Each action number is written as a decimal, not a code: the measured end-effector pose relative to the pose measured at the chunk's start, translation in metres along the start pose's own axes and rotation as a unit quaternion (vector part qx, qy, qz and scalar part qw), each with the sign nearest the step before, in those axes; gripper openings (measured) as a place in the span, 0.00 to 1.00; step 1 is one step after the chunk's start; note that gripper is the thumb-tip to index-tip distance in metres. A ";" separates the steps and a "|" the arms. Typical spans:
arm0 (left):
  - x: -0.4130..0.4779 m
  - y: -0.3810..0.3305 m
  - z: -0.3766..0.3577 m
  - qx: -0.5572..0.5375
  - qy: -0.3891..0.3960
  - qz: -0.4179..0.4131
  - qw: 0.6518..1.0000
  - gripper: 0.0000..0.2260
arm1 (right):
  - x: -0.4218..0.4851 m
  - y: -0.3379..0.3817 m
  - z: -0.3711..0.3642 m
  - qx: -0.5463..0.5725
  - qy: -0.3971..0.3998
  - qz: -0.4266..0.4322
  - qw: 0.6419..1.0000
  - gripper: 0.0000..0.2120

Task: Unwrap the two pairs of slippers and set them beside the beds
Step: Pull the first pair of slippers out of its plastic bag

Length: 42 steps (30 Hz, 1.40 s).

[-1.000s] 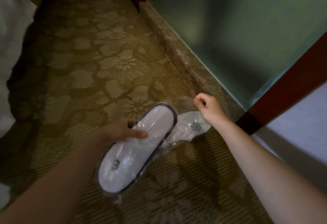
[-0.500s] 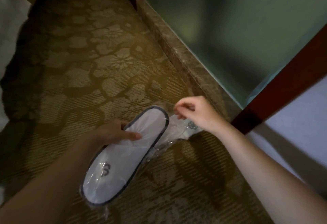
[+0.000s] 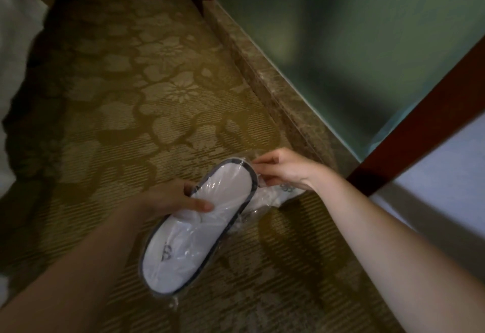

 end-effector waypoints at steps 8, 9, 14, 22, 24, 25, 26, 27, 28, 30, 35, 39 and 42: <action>0.009 0.005 -0.001 -0.031 0.018 -0.003 0.999 0.26 | -0.003 0.004 -0.002 -0.003 0.036 -0.016 0.999 0.18; 0.008 0.005 -0.002 -0.028 0.023 0.000 0.999 0.25 | -0.002 0.005 -0.004 -0.008 0.036 -0.016 0.999 0.18; 0.010 0.003 -0.002 -0.027 0.013 0.009 1.000 0.27 | 0.004 0.002 -0.008 -0.010 0.013 0.007 1.000 0.08; 0.002 0.014 0.009 -0.031 -0.027 0.000 0.999 0.30 | 0.005 -0.003 0.020 0.054 -0.071 0.030 0.996 0.04; 0.001 0.018 0.009 -0.025 -0.032 0.014 0.999 0.25 | 0.004 -0.006 0.028 0.067 -0.105 0.038 0.992 0.04; 0.001 0.018 0.007 -0.023 -0.030 0.019 0.999 0.23 | 0.003 -0.008 0.033 0.075 -0.129 0.039 0.988 0.05; 0.001 0.019 0.006 -0.019 -0.027 0.023 0.999 0.21 | 0.003 -0.010 0.037 0.083 -0.158 0.038 0.983 0.06; 0.001 0.019 0.005 -0.017 -0.023 0.027 0.999 0.21 | 0.003 -0.012 0.041 0.091 -0.189 0.032 0.977 0.06; 0.001 0.020 0.004 -0.019 -0.022 0.028 0.999 0.22 | 0.002 -0.014 0.046 0.103 -0.219 0.024 0.970 0.08; 0.000 0.021 0.004 -0.033 -0.029 0.027 0.999 0.29 | -0.001 -0.019 0.054 0.138 -0.265 0.007 0.954 0.09; 0.000 0.024 0.006 -0.064 -0.032 0.046 0.996 0.22 | -0.008 -0.022 0.054 0.156 -0.220 -0.020 0.963 0.11; -0.001 0.023 0.013 -0.096 -0.088 0.026 0.991 0.18 | -0.013 -0.025 0.059 0.208 -0.255 -0.018 0.944 0.14; 0.000 0.024 0.020 -0.081 -0.135 0.020 0.987 0.08 | -0.017 -0.032 0.070 0.245 -0.321 -0.018 0.915 0.17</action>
Point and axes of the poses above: each hand's wrist, its own x-axis towards the middle knuckle, its own z-axis out of the back of the hand, y = z × x, the point moved 6 cm from there along x, towards the middle knuckle, and after that the axes turned 6 degrees about z, right-handed, at the moved point
